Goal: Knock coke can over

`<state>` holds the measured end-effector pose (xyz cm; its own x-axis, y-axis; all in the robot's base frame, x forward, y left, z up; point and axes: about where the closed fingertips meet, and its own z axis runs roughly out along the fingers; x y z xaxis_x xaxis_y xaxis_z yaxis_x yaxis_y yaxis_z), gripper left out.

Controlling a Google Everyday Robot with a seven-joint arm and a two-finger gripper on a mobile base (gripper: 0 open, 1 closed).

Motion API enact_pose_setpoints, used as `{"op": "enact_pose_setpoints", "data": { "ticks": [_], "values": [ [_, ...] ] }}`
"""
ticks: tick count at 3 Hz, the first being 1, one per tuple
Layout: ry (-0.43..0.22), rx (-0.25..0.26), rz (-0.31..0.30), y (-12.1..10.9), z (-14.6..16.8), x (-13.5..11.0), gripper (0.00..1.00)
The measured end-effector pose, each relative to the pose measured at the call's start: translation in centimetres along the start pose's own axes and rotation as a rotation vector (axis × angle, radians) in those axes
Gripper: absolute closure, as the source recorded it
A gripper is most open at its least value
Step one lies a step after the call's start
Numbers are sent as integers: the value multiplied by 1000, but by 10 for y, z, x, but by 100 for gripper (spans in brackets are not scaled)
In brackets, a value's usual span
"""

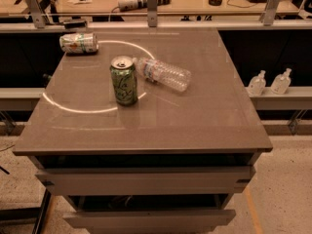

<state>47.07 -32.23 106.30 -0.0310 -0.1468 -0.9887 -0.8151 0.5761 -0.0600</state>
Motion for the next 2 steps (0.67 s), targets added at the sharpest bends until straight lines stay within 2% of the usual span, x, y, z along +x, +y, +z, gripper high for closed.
{"op": "enact_pose_setpoints", "data": {
  "ticks": [1,2],
  "values": [
    [0,0,0,0,0,0,0],
    [18,60,-22,-5,0,0,0]
  ]
}}
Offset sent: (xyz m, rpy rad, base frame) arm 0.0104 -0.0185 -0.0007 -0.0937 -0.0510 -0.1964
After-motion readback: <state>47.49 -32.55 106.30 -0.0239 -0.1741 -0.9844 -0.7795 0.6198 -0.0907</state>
